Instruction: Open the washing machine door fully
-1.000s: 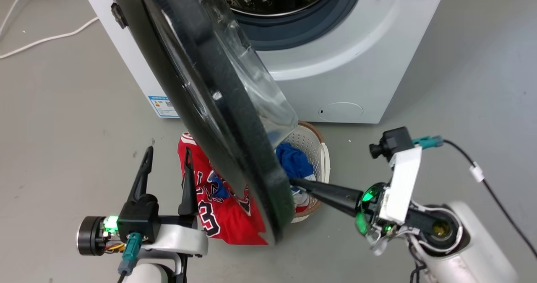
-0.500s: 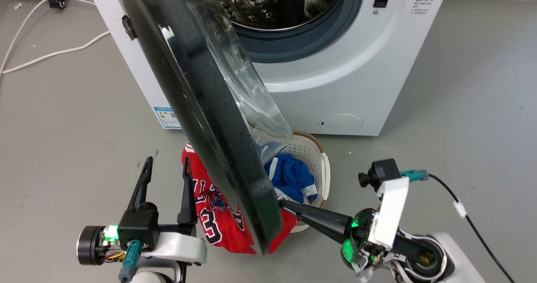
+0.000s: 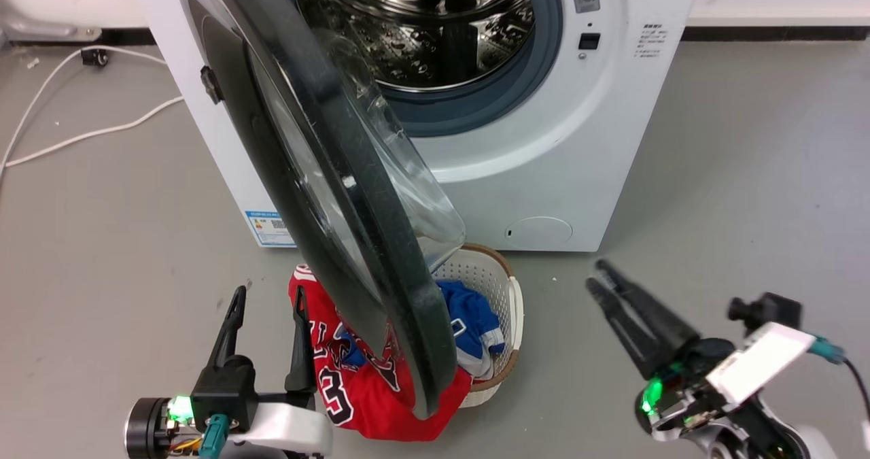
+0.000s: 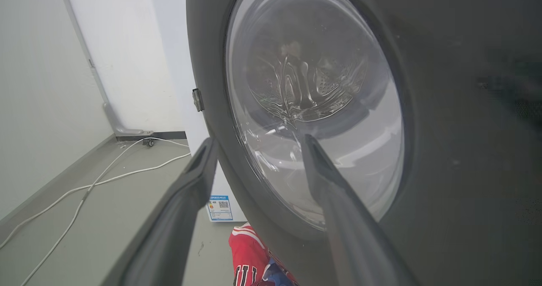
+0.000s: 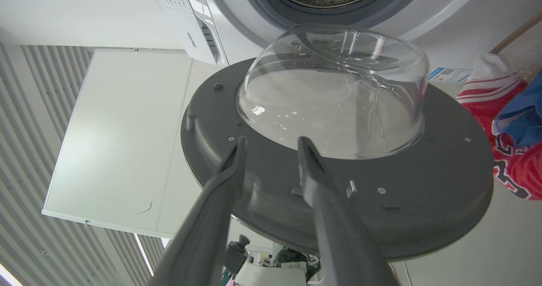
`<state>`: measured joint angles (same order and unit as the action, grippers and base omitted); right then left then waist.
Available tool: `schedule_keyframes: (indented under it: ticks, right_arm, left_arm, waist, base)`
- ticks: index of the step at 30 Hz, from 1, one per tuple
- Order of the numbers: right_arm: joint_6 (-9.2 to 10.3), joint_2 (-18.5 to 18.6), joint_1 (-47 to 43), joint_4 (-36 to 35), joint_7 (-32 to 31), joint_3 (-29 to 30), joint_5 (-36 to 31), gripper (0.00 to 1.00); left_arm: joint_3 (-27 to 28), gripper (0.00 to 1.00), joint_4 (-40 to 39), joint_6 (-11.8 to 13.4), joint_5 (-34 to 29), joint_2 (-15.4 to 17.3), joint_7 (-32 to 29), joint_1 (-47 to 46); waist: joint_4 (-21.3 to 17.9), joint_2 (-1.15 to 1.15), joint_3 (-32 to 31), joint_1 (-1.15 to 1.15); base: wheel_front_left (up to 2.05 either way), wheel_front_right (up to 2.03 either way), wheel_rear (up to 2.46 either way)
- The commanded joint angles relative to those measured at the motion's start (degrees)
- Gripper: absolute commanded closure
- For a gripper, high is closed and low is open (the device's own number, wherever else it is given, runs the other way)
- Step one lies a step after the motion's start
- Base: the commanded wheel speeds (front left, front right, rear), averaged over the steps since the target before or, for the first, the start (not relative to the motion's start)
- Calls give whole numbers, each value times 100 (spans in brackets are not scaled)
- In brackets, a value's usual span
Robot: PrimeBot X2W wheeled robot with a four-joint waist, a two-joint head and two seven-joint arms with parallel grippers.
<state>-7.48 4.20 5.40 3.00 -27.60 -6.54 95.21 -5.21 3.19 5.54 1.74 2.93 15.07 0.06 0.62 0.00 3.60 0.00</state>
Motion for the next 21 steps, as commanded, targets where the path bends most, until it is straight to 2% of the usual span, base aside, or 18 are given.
schedule_keyframes:
  ticks: [1,4,8,13,15,16,17,21]
  right_arm:
    - [-2,-36,-119,-112,163,112,-65,0]
    - [-2,-67,-220,-369,640,435,-171,0]
    - [-2,-97,-267,-611,1753,792,-918,0]
    - [-2,119,-331,-703,3238,642,-2432,0]
    - [-2,406,-347,-747,3934,501,-3308,0]
    - [-2,557,-355,-738,4113,352,-3844,0]
    - [-2,544,-368,-740,4220,274,-4240,0]
    - [-1,299,-361,-1156,4275,581,-5957,0]
  left_arm:
    - [2,0,-10,5,-5,-6,16,82]
    - [10,0,-27,0,-24,-4,16,136]
    - [45,0,-45,-18,-40,-6,16,198]
    - [48,0,-54,-34,-58,-5,16,235]
    - [58,0,-53,-35,-62,-4,16,248]
    - [58,0,-52,-43,-63,-6,16,250]
    - [65,0,-55,-42,-65,-7,16,254]
    - [74,0,-70,-34,-49,-7,16,261]
  waist:
    - [-34,0,-71,0]
    - [-57,0,-141,0]
    - [-84,0,-195,0]
    - [-94,0,-246,0]
    - [-89,0,-261,0]
    - [-84,0,-266,0]
    - [-82,0,-270,0]
    - [-63,0,-270,0]
  base:
    - [0,0,0]
    - [0,0,0]
    - [0,0,0]
    - [0,0,0]
    - [0,0,0]
    - [0,0,0]
    - [0,0,0]
    - [0,0,0]
